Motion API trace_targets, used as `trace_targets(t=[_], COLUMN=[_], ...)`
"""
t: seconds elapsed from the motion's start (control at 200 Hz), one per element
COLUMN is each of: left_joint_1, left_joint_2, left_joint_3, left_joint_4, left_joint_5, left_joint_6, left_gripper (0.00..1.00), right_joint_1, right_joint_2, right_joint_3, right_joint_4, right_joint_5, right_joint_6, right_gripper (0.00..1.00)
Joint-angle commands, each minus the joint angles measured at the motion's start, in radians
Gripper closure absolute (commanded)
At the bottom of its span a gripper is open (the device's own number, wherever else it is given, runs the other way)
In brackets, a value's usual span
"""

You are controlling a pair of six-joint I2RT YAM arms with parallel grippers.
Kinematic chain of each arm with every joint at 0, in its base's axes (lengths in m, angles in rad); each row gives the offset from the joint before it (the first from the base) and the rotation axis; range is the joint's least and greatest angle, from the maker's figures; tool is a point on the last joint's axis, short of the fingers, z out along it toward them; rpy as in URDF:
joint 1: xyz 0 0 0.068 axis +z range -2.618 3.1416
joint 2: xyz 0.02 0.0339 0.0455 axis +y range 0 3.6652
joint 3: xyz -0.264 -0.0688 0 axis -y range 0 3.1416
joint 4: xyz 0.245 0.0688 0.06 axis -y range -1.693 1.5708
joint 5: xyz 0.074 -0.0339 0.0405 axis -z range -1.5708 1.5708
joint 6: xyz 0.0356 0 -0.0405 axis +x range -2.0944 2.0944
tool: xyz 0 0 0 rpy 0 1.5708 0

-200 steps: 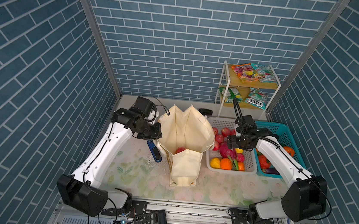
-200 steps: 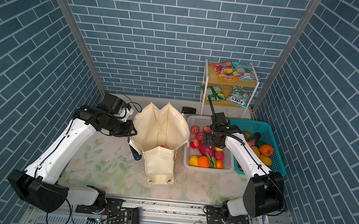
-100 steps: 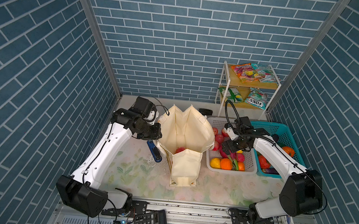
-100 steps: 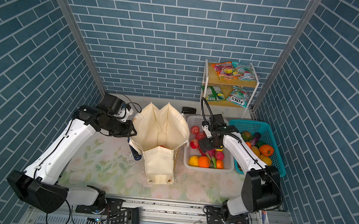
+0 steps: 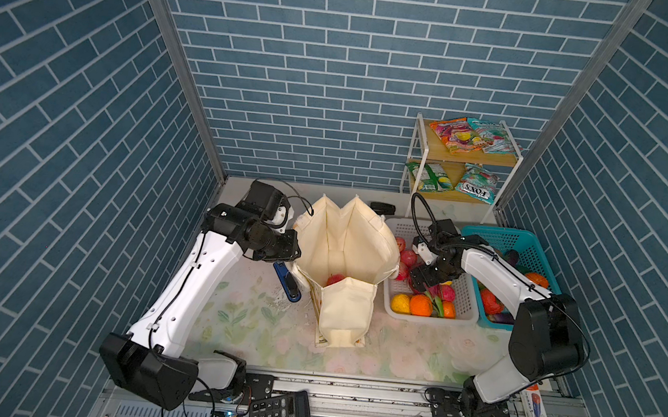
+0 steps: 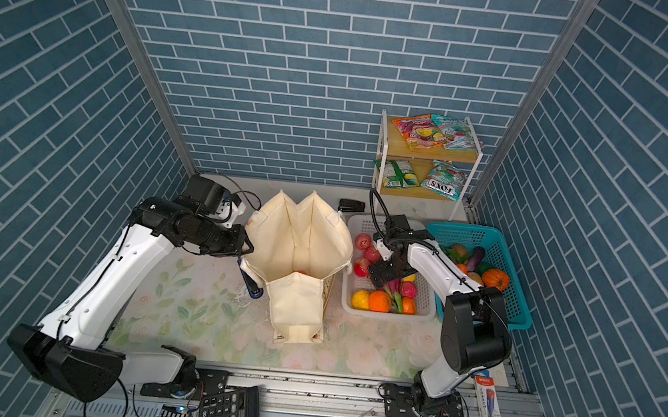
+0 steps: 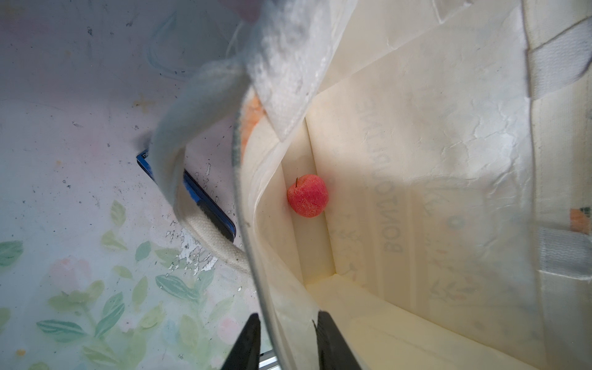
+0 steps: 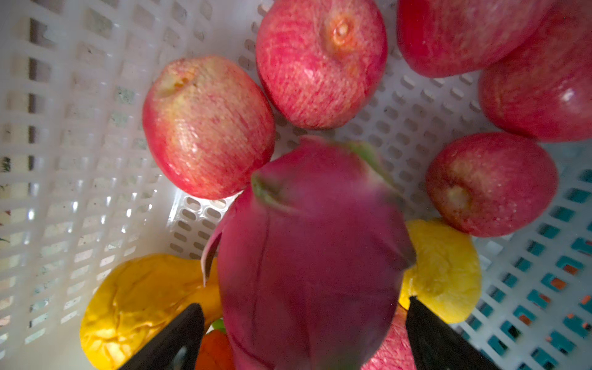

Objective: Place the food into the grocery bag and tie it
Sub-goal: 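Move the right gripper back over the white basket toward the dragon fruit, then grasp the pink dragon fruit with the right gripper and lift it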

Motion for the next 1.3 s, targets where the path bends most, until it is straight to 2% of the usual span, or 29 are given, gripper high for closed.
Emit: trace_targets(t=[0.0, 0.29, 0.695, 0.885, 1.115, 1.22, 1.295], left_joint_1=[-0.009, -0.009, -0.009, -0.009, -0.009, -0.009, -0.009], left_joint_2=[-0.011, -0.006, 0.005, 0.009, 0.024, 0.038, 0.044], left_joint_3=[-0.006, -0.007, -0.003, -0.001, 0.013, 0.026, 0.028], left_joint_4=[-0.023, -0.013, -0.005, -0.006, -0.018, -0.025, -0.024], left_joint_5=[-0.005, 0.001, 0.003, 0.003, -0.005, -0.008, -0.006], left_joint_6=[0.001, -0.001, -0.005, -0.005, 0.009, 0.019, 0.022], left_gripper=[0.67, 0.67, 0.67, 0.67, 0.67, 0.67, 0.67], right_joint_1=[0.006, 0.023, 0.032, 0.031, 0.03, 0.031, 0.032], right_joint_2=[0.025, 0.064, 0.066, 0.044, -0.102, -0.187, -0.241], right_joint_3=[0.012, 0.015, 0.032, 0.122, 0.259, 0.325, 0.357], right_joint_4=[-0.004, 0.022, 0.017, -0.064, -0.09, -0.039, 0.036], right_joint_5=[0.028, 0.057, 0.062, 0.058, 0.094, 0.104, 0.058], right_joint_6=[0.031, 0.098, 0.168, 0.202, 0.239, 0.241, 0.227], right_gripper=[0.02, 0.06, 0.4, 0.47, 0.48, 0.5, 0.52])
